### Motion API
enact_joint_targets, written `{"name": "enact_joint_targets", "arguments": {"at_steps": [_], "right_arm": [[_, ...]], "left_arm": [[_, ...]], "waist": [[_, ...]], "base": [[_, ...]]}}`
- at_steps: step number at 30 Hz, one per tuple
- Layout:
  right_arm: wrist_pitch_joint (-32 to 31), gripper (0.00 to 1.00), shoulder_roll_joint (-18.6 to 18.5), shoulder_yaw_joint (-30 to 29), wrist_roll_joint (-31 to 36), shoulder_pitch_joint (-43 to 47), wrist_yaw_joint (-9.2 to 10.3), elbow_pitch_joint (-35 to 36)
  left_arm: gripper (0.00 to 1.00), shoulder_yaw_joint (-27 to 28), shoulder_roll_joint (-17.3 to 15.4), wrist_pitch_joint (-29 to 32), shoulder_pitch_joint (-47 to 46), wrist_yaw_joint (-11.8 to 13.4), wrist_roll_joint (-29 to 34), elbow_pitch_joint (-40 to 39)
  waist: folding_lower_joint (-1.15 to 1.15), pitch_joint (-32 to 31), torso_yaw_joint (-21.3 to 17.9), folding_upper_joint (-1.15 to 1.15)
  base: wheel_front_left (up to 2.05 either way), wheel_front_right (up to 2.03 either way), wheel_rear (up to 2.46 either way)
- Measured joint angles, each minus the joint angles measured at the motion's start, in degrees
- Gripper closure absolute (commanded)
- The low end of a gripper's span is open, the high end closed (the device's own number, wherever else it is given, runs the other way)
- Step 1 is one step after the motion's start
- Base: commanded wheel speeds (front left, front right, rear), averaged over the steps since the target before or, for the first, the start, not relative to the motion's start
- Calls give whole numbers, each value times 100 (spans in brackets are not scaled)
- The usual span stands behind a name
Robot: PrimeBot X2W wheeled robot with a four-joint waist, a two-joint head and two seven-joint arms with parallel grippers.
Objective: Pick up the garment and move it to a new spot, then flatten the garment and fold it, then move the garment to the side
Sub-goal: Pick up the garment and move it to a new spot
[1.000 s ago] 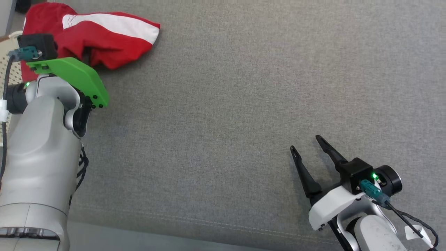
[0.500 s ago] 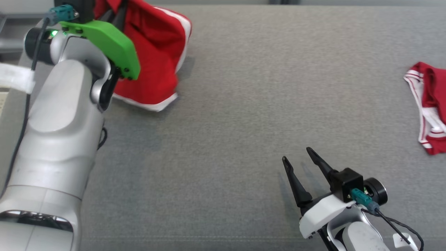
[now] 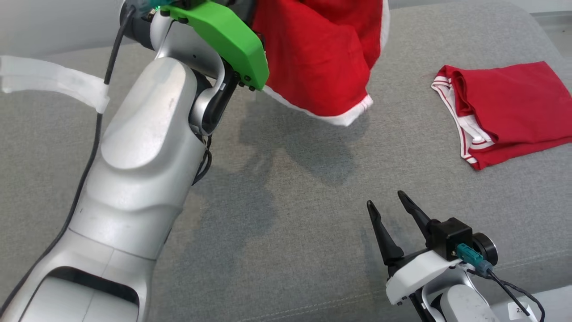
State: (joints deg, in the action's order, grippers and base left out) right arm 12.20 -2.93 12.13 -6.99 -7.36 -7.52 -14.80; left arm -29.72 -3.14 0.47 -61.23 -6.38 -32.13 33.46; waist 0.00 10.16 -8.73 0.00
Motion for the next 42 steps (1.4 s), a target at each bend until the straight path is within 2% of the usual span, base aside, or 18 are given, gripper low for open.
{"name": "enact_joint_targets", "arguments": {"at_steps": [6,11,15,19,26,34,35,36,37,38,39,42], "right_arm": [[60,0,1,-73,-34,-96,0,-37],[109,0,2,-94,-41,-119,0,-105],[127,0,5,-131,-37,-119,0,-157],[129,0,7,-144,4,-114,0,-183],[89,0,7,-151,58,-57,0,-181],[-11,0,8,-143,96,65,0,-136],[-31,0,8,-147,103,95,0,-124],[-54,0,8,-155,110,121,0,-114],[-59,0,8,-166,114,134,0,-104],[-70,0,8,-177,119,138,0,-93],[-76,0,7,-187,120,142,0,-81],[-104,0,8,-216,147,201,0,-54]], "left_arm": [[100,-303,29,-92,778,371,-421,-21],[100,-409,27,-327,1614,703,-548,180],[100,-341,-159,-590,2229,965,-567,313],[100,-370,-328,-769,2777,1051,-563,310],[100,-568,-341,-857,3447,1122,-544,181],[100,-879,-343,-803,3983,1211,-455,47],[87,-926,-334,-787,4049,1209,-455,25],[80,-970,-327,-772,4112,1194,-454,15],[65,-1016,-321,-750,4172,1189,-453,0],[22,-1063,-315,-712,4219,1174,-450,-8],[0,-1100,-314,-709,4259,1158,-438,-18],[0,-1207,-296,-703,4333,1058,-439,-107]], "waist": [[0,110,-104,0],[0,158,70,0],[0,141,265,0],[0,81,475,0],[0,-111,767,0],[0,-364,912,0],[0,-391,919,0],[0,-416,924,0],[0,-438,927,0],[0,-458,929,0],[0,-478,929,0],[0,-537,925,0]], "base": [[0,0,0],[0,0,0],[0,0,0],[0,0,0],[0,0,0],[0,0,0],[0,0,0],[0,0,0],[0,0,0],[0,0,0],[0,0,0],[0,0,0]]}}
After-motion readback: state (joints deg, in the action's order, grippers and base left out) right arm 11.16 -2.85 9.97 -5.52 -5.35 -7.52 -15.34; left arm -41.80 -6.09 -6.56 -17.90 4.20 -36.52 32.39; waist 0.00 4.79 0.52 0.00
